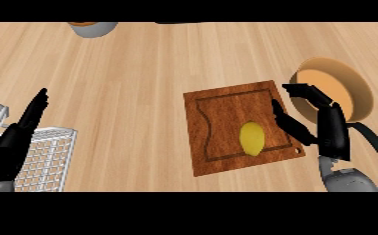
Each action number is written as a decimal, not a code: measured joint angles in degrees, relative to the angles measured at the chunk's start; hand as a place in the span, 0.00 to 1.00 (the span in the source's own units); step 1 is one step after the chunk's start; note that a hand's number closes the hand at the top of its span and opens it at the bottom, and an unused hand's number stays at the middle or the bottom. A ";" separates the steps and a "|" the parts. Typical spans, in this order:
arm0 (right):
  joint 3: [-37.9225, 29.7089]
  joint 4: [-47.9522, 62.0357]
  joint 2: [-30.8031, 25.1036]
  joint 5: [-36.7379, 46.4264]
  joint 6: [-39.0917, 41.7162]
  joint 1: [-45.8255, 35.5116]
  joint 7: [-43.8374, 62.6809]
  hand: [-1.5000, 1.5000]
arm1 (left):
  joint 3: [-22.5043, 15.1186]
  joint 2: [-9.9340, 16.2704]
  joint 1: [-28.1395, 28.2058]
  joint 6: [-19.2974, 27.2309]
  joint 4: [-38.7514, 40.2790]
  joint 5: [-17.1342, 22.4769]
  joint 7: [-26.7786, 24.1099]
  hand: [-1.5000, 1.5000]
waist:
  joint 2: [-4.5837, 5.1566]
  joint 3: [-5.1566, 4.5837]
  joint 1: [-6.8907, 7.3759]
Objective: Pick the lemon from the cutting board and place it in the pot
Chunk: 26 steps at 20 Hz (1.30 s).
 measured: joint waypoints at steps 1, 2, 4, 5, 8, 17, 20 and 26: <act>-0.47 -0.64 0.72 1.84 -3.04 0.37 -1.00 0.00 | 1.01 -0.65 0.63 -0.95 -0.23 -0.43 0.07 0.50 | -0.21 0.05 -0.45; -0.67 -1.59 1.79 3.40 -5.91 0.68 -1.89 0.00 | 1.96 -1.24 1.25 -1.87 -0.45 -0.98 0.05 0.50 | -0.39 0.06 -0.88; -0.21 -3.32 4.41 6.11 -10.88 1.44 -4.18 0.00 | 3.45 -2.37 1.68 -3.66 -0.70 -2.23 -0.34 0.50 | -0.51 0.07 -1.16; 0.44 -4.27 5.64 7.50 -12.88 1.73 -4.88 0.00 | 4.35 -3.04 1.70 -5.01 -0.71 -2.85 -0.61 0.50 | -0.54 0.10 -1.20; 2.47 -6.83 7.56 11.55 -16.52 3.13 -4.60 0.00 | 6.33 -4.61 1.53 -8.83 -1.16 -4.71 -0.74 0.50 | -0.64 -0.02 -1.15; 7.34 -9.92 9.07 17.92 -14.05 8.36 11.72 0.00 | 11.94 -10.41 1.36 -15.58 -1.53 -10.21 -5.27 0.50 | -0.12 0.41 -0.65; 7.85 -11.21 9.89 18.78 -12.60 8.36 17.79 0.00 | 11.72 -11.29 1.06 -14.38 -0.96 -10.58 -5.97 0.50 | 0.08 1.07 -0.41; 9.65 -10.33 10.73 18.71 -7.15 8.00 28.90 0.00 | 10.63 -12.45 -0.27 -12.39 -0.20 -10.90 -5.67 0.50 | 0.57 1.86 0.84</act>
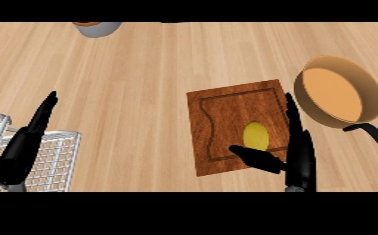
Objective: Pick the lemon from the cutting board and place it in the pot
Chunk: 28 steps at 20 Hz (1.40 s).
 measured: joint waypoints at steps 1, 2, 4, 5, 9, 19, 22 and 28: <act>0.38 0.29 -0.33 -0.17 1.37 -0.06 1.51 0.00 | -0.27 -0.10 -0.07 0.41 0.03 -0.05 0.44 0.50 | 0.06 0.13 0.09; 0.88 0.85 -0.52 -0.11 2.54 -0.01 3.04 0.00 | -0.53 -0.22 -0.25 0.71 0.19 0.01 0.70 0.50 | 0.13 0.29 0.26; 1.85 1.57 -0.78 0.08 4.43 0.17 5.57 0.00 | -1.09 -0.34 -0.50 1.94 0.50 0.06 0.74 0.50 | 0.13 0.53 0.48; 1.97 1.71 -1.08 0.07 5.38 -0.06 6.73 0.00 | -1.33 -0.38 -0.59 2.49 0.64 0.16 0.88 0.50 | 0.13 0.65 0.55; 2.17 2.25 -1.91 0.87 7.21 -0.22 9.95 0.00 | -1.81 -0.64 -0.78 3.60 1.09 0.24 1.27 0.50 | -0.02 0.99 0.61; 1.10 -0.91 -3.87 0.99 7.40 1.42 9.77 0.00 | -1.25 -1.15 -0.16 3.29 0.67 -0.07 2.55 0.50 | -0.47 1.15 -0.20; 1.22 -2.11 -2.75 -0.87 6.87 1.76 8.09 0.00 | -1.27 -1.18 -0.22 3.06 0.67 -0.08 2.52 0.50 | -0.43 1.17 -0.15; 0.97 -3.79 0.06 -5.87 5.56 2.49 3.25 0.00 | -1.42 -1.21 -0.45 2.60 0.67 -0.11 2.29 0.50 | -0.32 1.17 0.09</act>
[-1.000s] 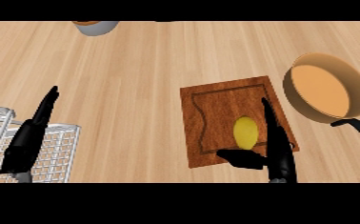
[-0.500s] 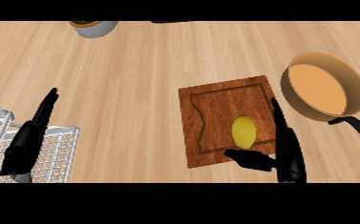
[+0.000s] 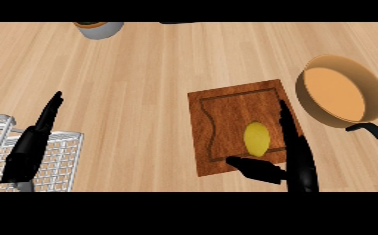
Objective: Pick the lemon from the cutting board and place it in the pot
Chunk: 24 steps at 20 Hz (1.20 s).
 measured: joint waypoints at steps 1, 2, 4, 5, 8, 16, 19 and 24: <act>-0.14 -0.05 0.45 -0.80 -0.32 0.37 -0.92 0.00 | 0.02 -0.01 0.00 -0.04 -0.04 0.00 -0.02 0.50 | 0.01 -0.01 0.00; -0.37 -0.01 0.74 -1.71 -0.50 0.83 -1.86 0.00 | 0.05 -0.02 0.03 -0.09 -0.11 0.00 0.00 0.50 | 0.04 -0.01 -0.02; -0.37 0.39 1.71 -3.02 -1.00 1.48 -3.62 0.00 | -0.07 0.00 -0.07 -0.27 -0.11 0.08 0.14 0.50 | 0.10 -0.01 0.10; -0.52 0.74 2.12 -3.73 -1.16 1.68 -4.37 0.00 | -0.14 0.00 -0.15 -0.33 -0.11 0.08 0.10 0.50 | 0.14 -0.02 0.18; -1.03 1.99 3.37 -6.14 -1.49 2.56 -7.09 0.00 | -0.22 0.00 -0.21 -0.41 -0.19 0.16 0.09 0.50 | 0.22 -0.02 0.27; -1.45 7.89 3.31 -8.58 0.10 3.14 -14.94 1.00 | -0.75 0.03 -0.87 -0.81 -0.08 0.32 0.02 0.50 | 0.44 -0.05 0.94; -1.66 10.25 4.15 -9.68 0.22 3.12 -18.71 1.00 | -0.92 0.07 -0.98 -1.07 -0.02 0.49 0.23 0.50 | 0.45 -0.04 1.04; -2.87 13.03 5.93 -12.99 0.86 3.21 -25.05 1.00 | -0.95 0.08 -0.90 -1.30 -0.05 0.70 0.21 0.50 | 0.37 -0.04 0.95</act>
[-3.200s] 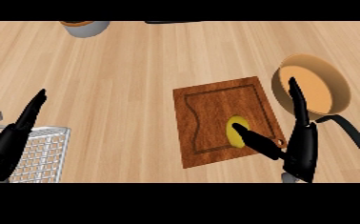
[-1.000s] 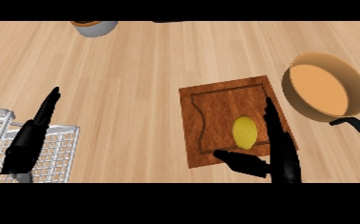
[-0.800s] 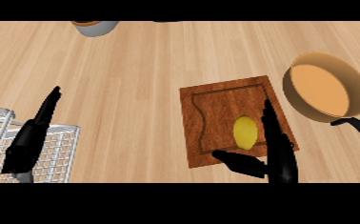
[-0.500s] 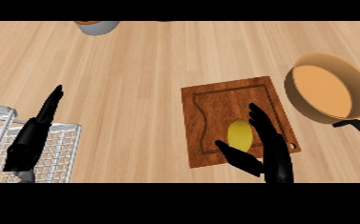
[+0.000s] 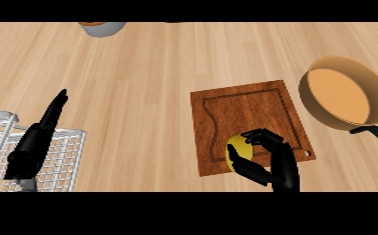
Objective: Pick the lemon from the cutting board and place it in the pot
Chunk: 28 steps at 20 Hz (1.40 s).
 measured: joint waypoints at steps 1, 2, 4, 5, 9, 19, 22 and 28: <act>-0.36 0.46 0.06 -0.50 0.21 0.05 -1.42 1.00 | 0.05 -0.01 0.07 0.03 -0.04 -0.01 -0.22 0.50 | -0.02 -0.01 -0.07; -0.73 0.94 -0.06 -0.70 0.31 0.06 -2.88 1.00 | 0.10 -0.02 0.14 0.04 -0.07 -0.01 -0.26 0.50 | -0.05 -0.01 -0.15; -1.74 1.73 -0.64 -1.80 1.51 -0.62 -5.63 1.00 | 0.02 0.00 0.10 -0.22 -0.10 0.11 -0.07 0.50 | -0.02 -0.01 -0.09; -2.53 1.70 -2.32 -3.04 3.87 -1.28 -6.54 1.00 | 0.01 0.00 0.12 -0.20 -0.19 0.13 -0.14 0.50 | 0.05 -0.02 -0.08; -4.26 1.16 -9.88 -7.14 14.53 -3.95 -9.22 1.00 | -0.02 -0.02 0.15 -0.14 -1.00 0.12 -0.68 0.50 | 0.76 -0.05 0.18; -11.81 2.07 -28.12 -15.69 37.40 -9.89 -20.66 1.00 | 0.57 -0.01 1.36 -0.39 -2.74 0.54 -0.70 0.50 | 1.56 -0.12 -0.52; -15.27 3.86 -33.38 -18.06 43.40 -11.32 -25.14 1.00 | 0.88 -0.01 1.89 -0.56 -3.19 0.69 -0.58 0.50 | 1.60 -0.16 -0.96; -23.05 9.22 -43.27 -21.55 53.44 -15.08 -34.47 1.00 | 0.93 -0.02 1.99 -0.90 -3.41 0.80 -0.57 0.50 | 1.64 -0.20 -1.03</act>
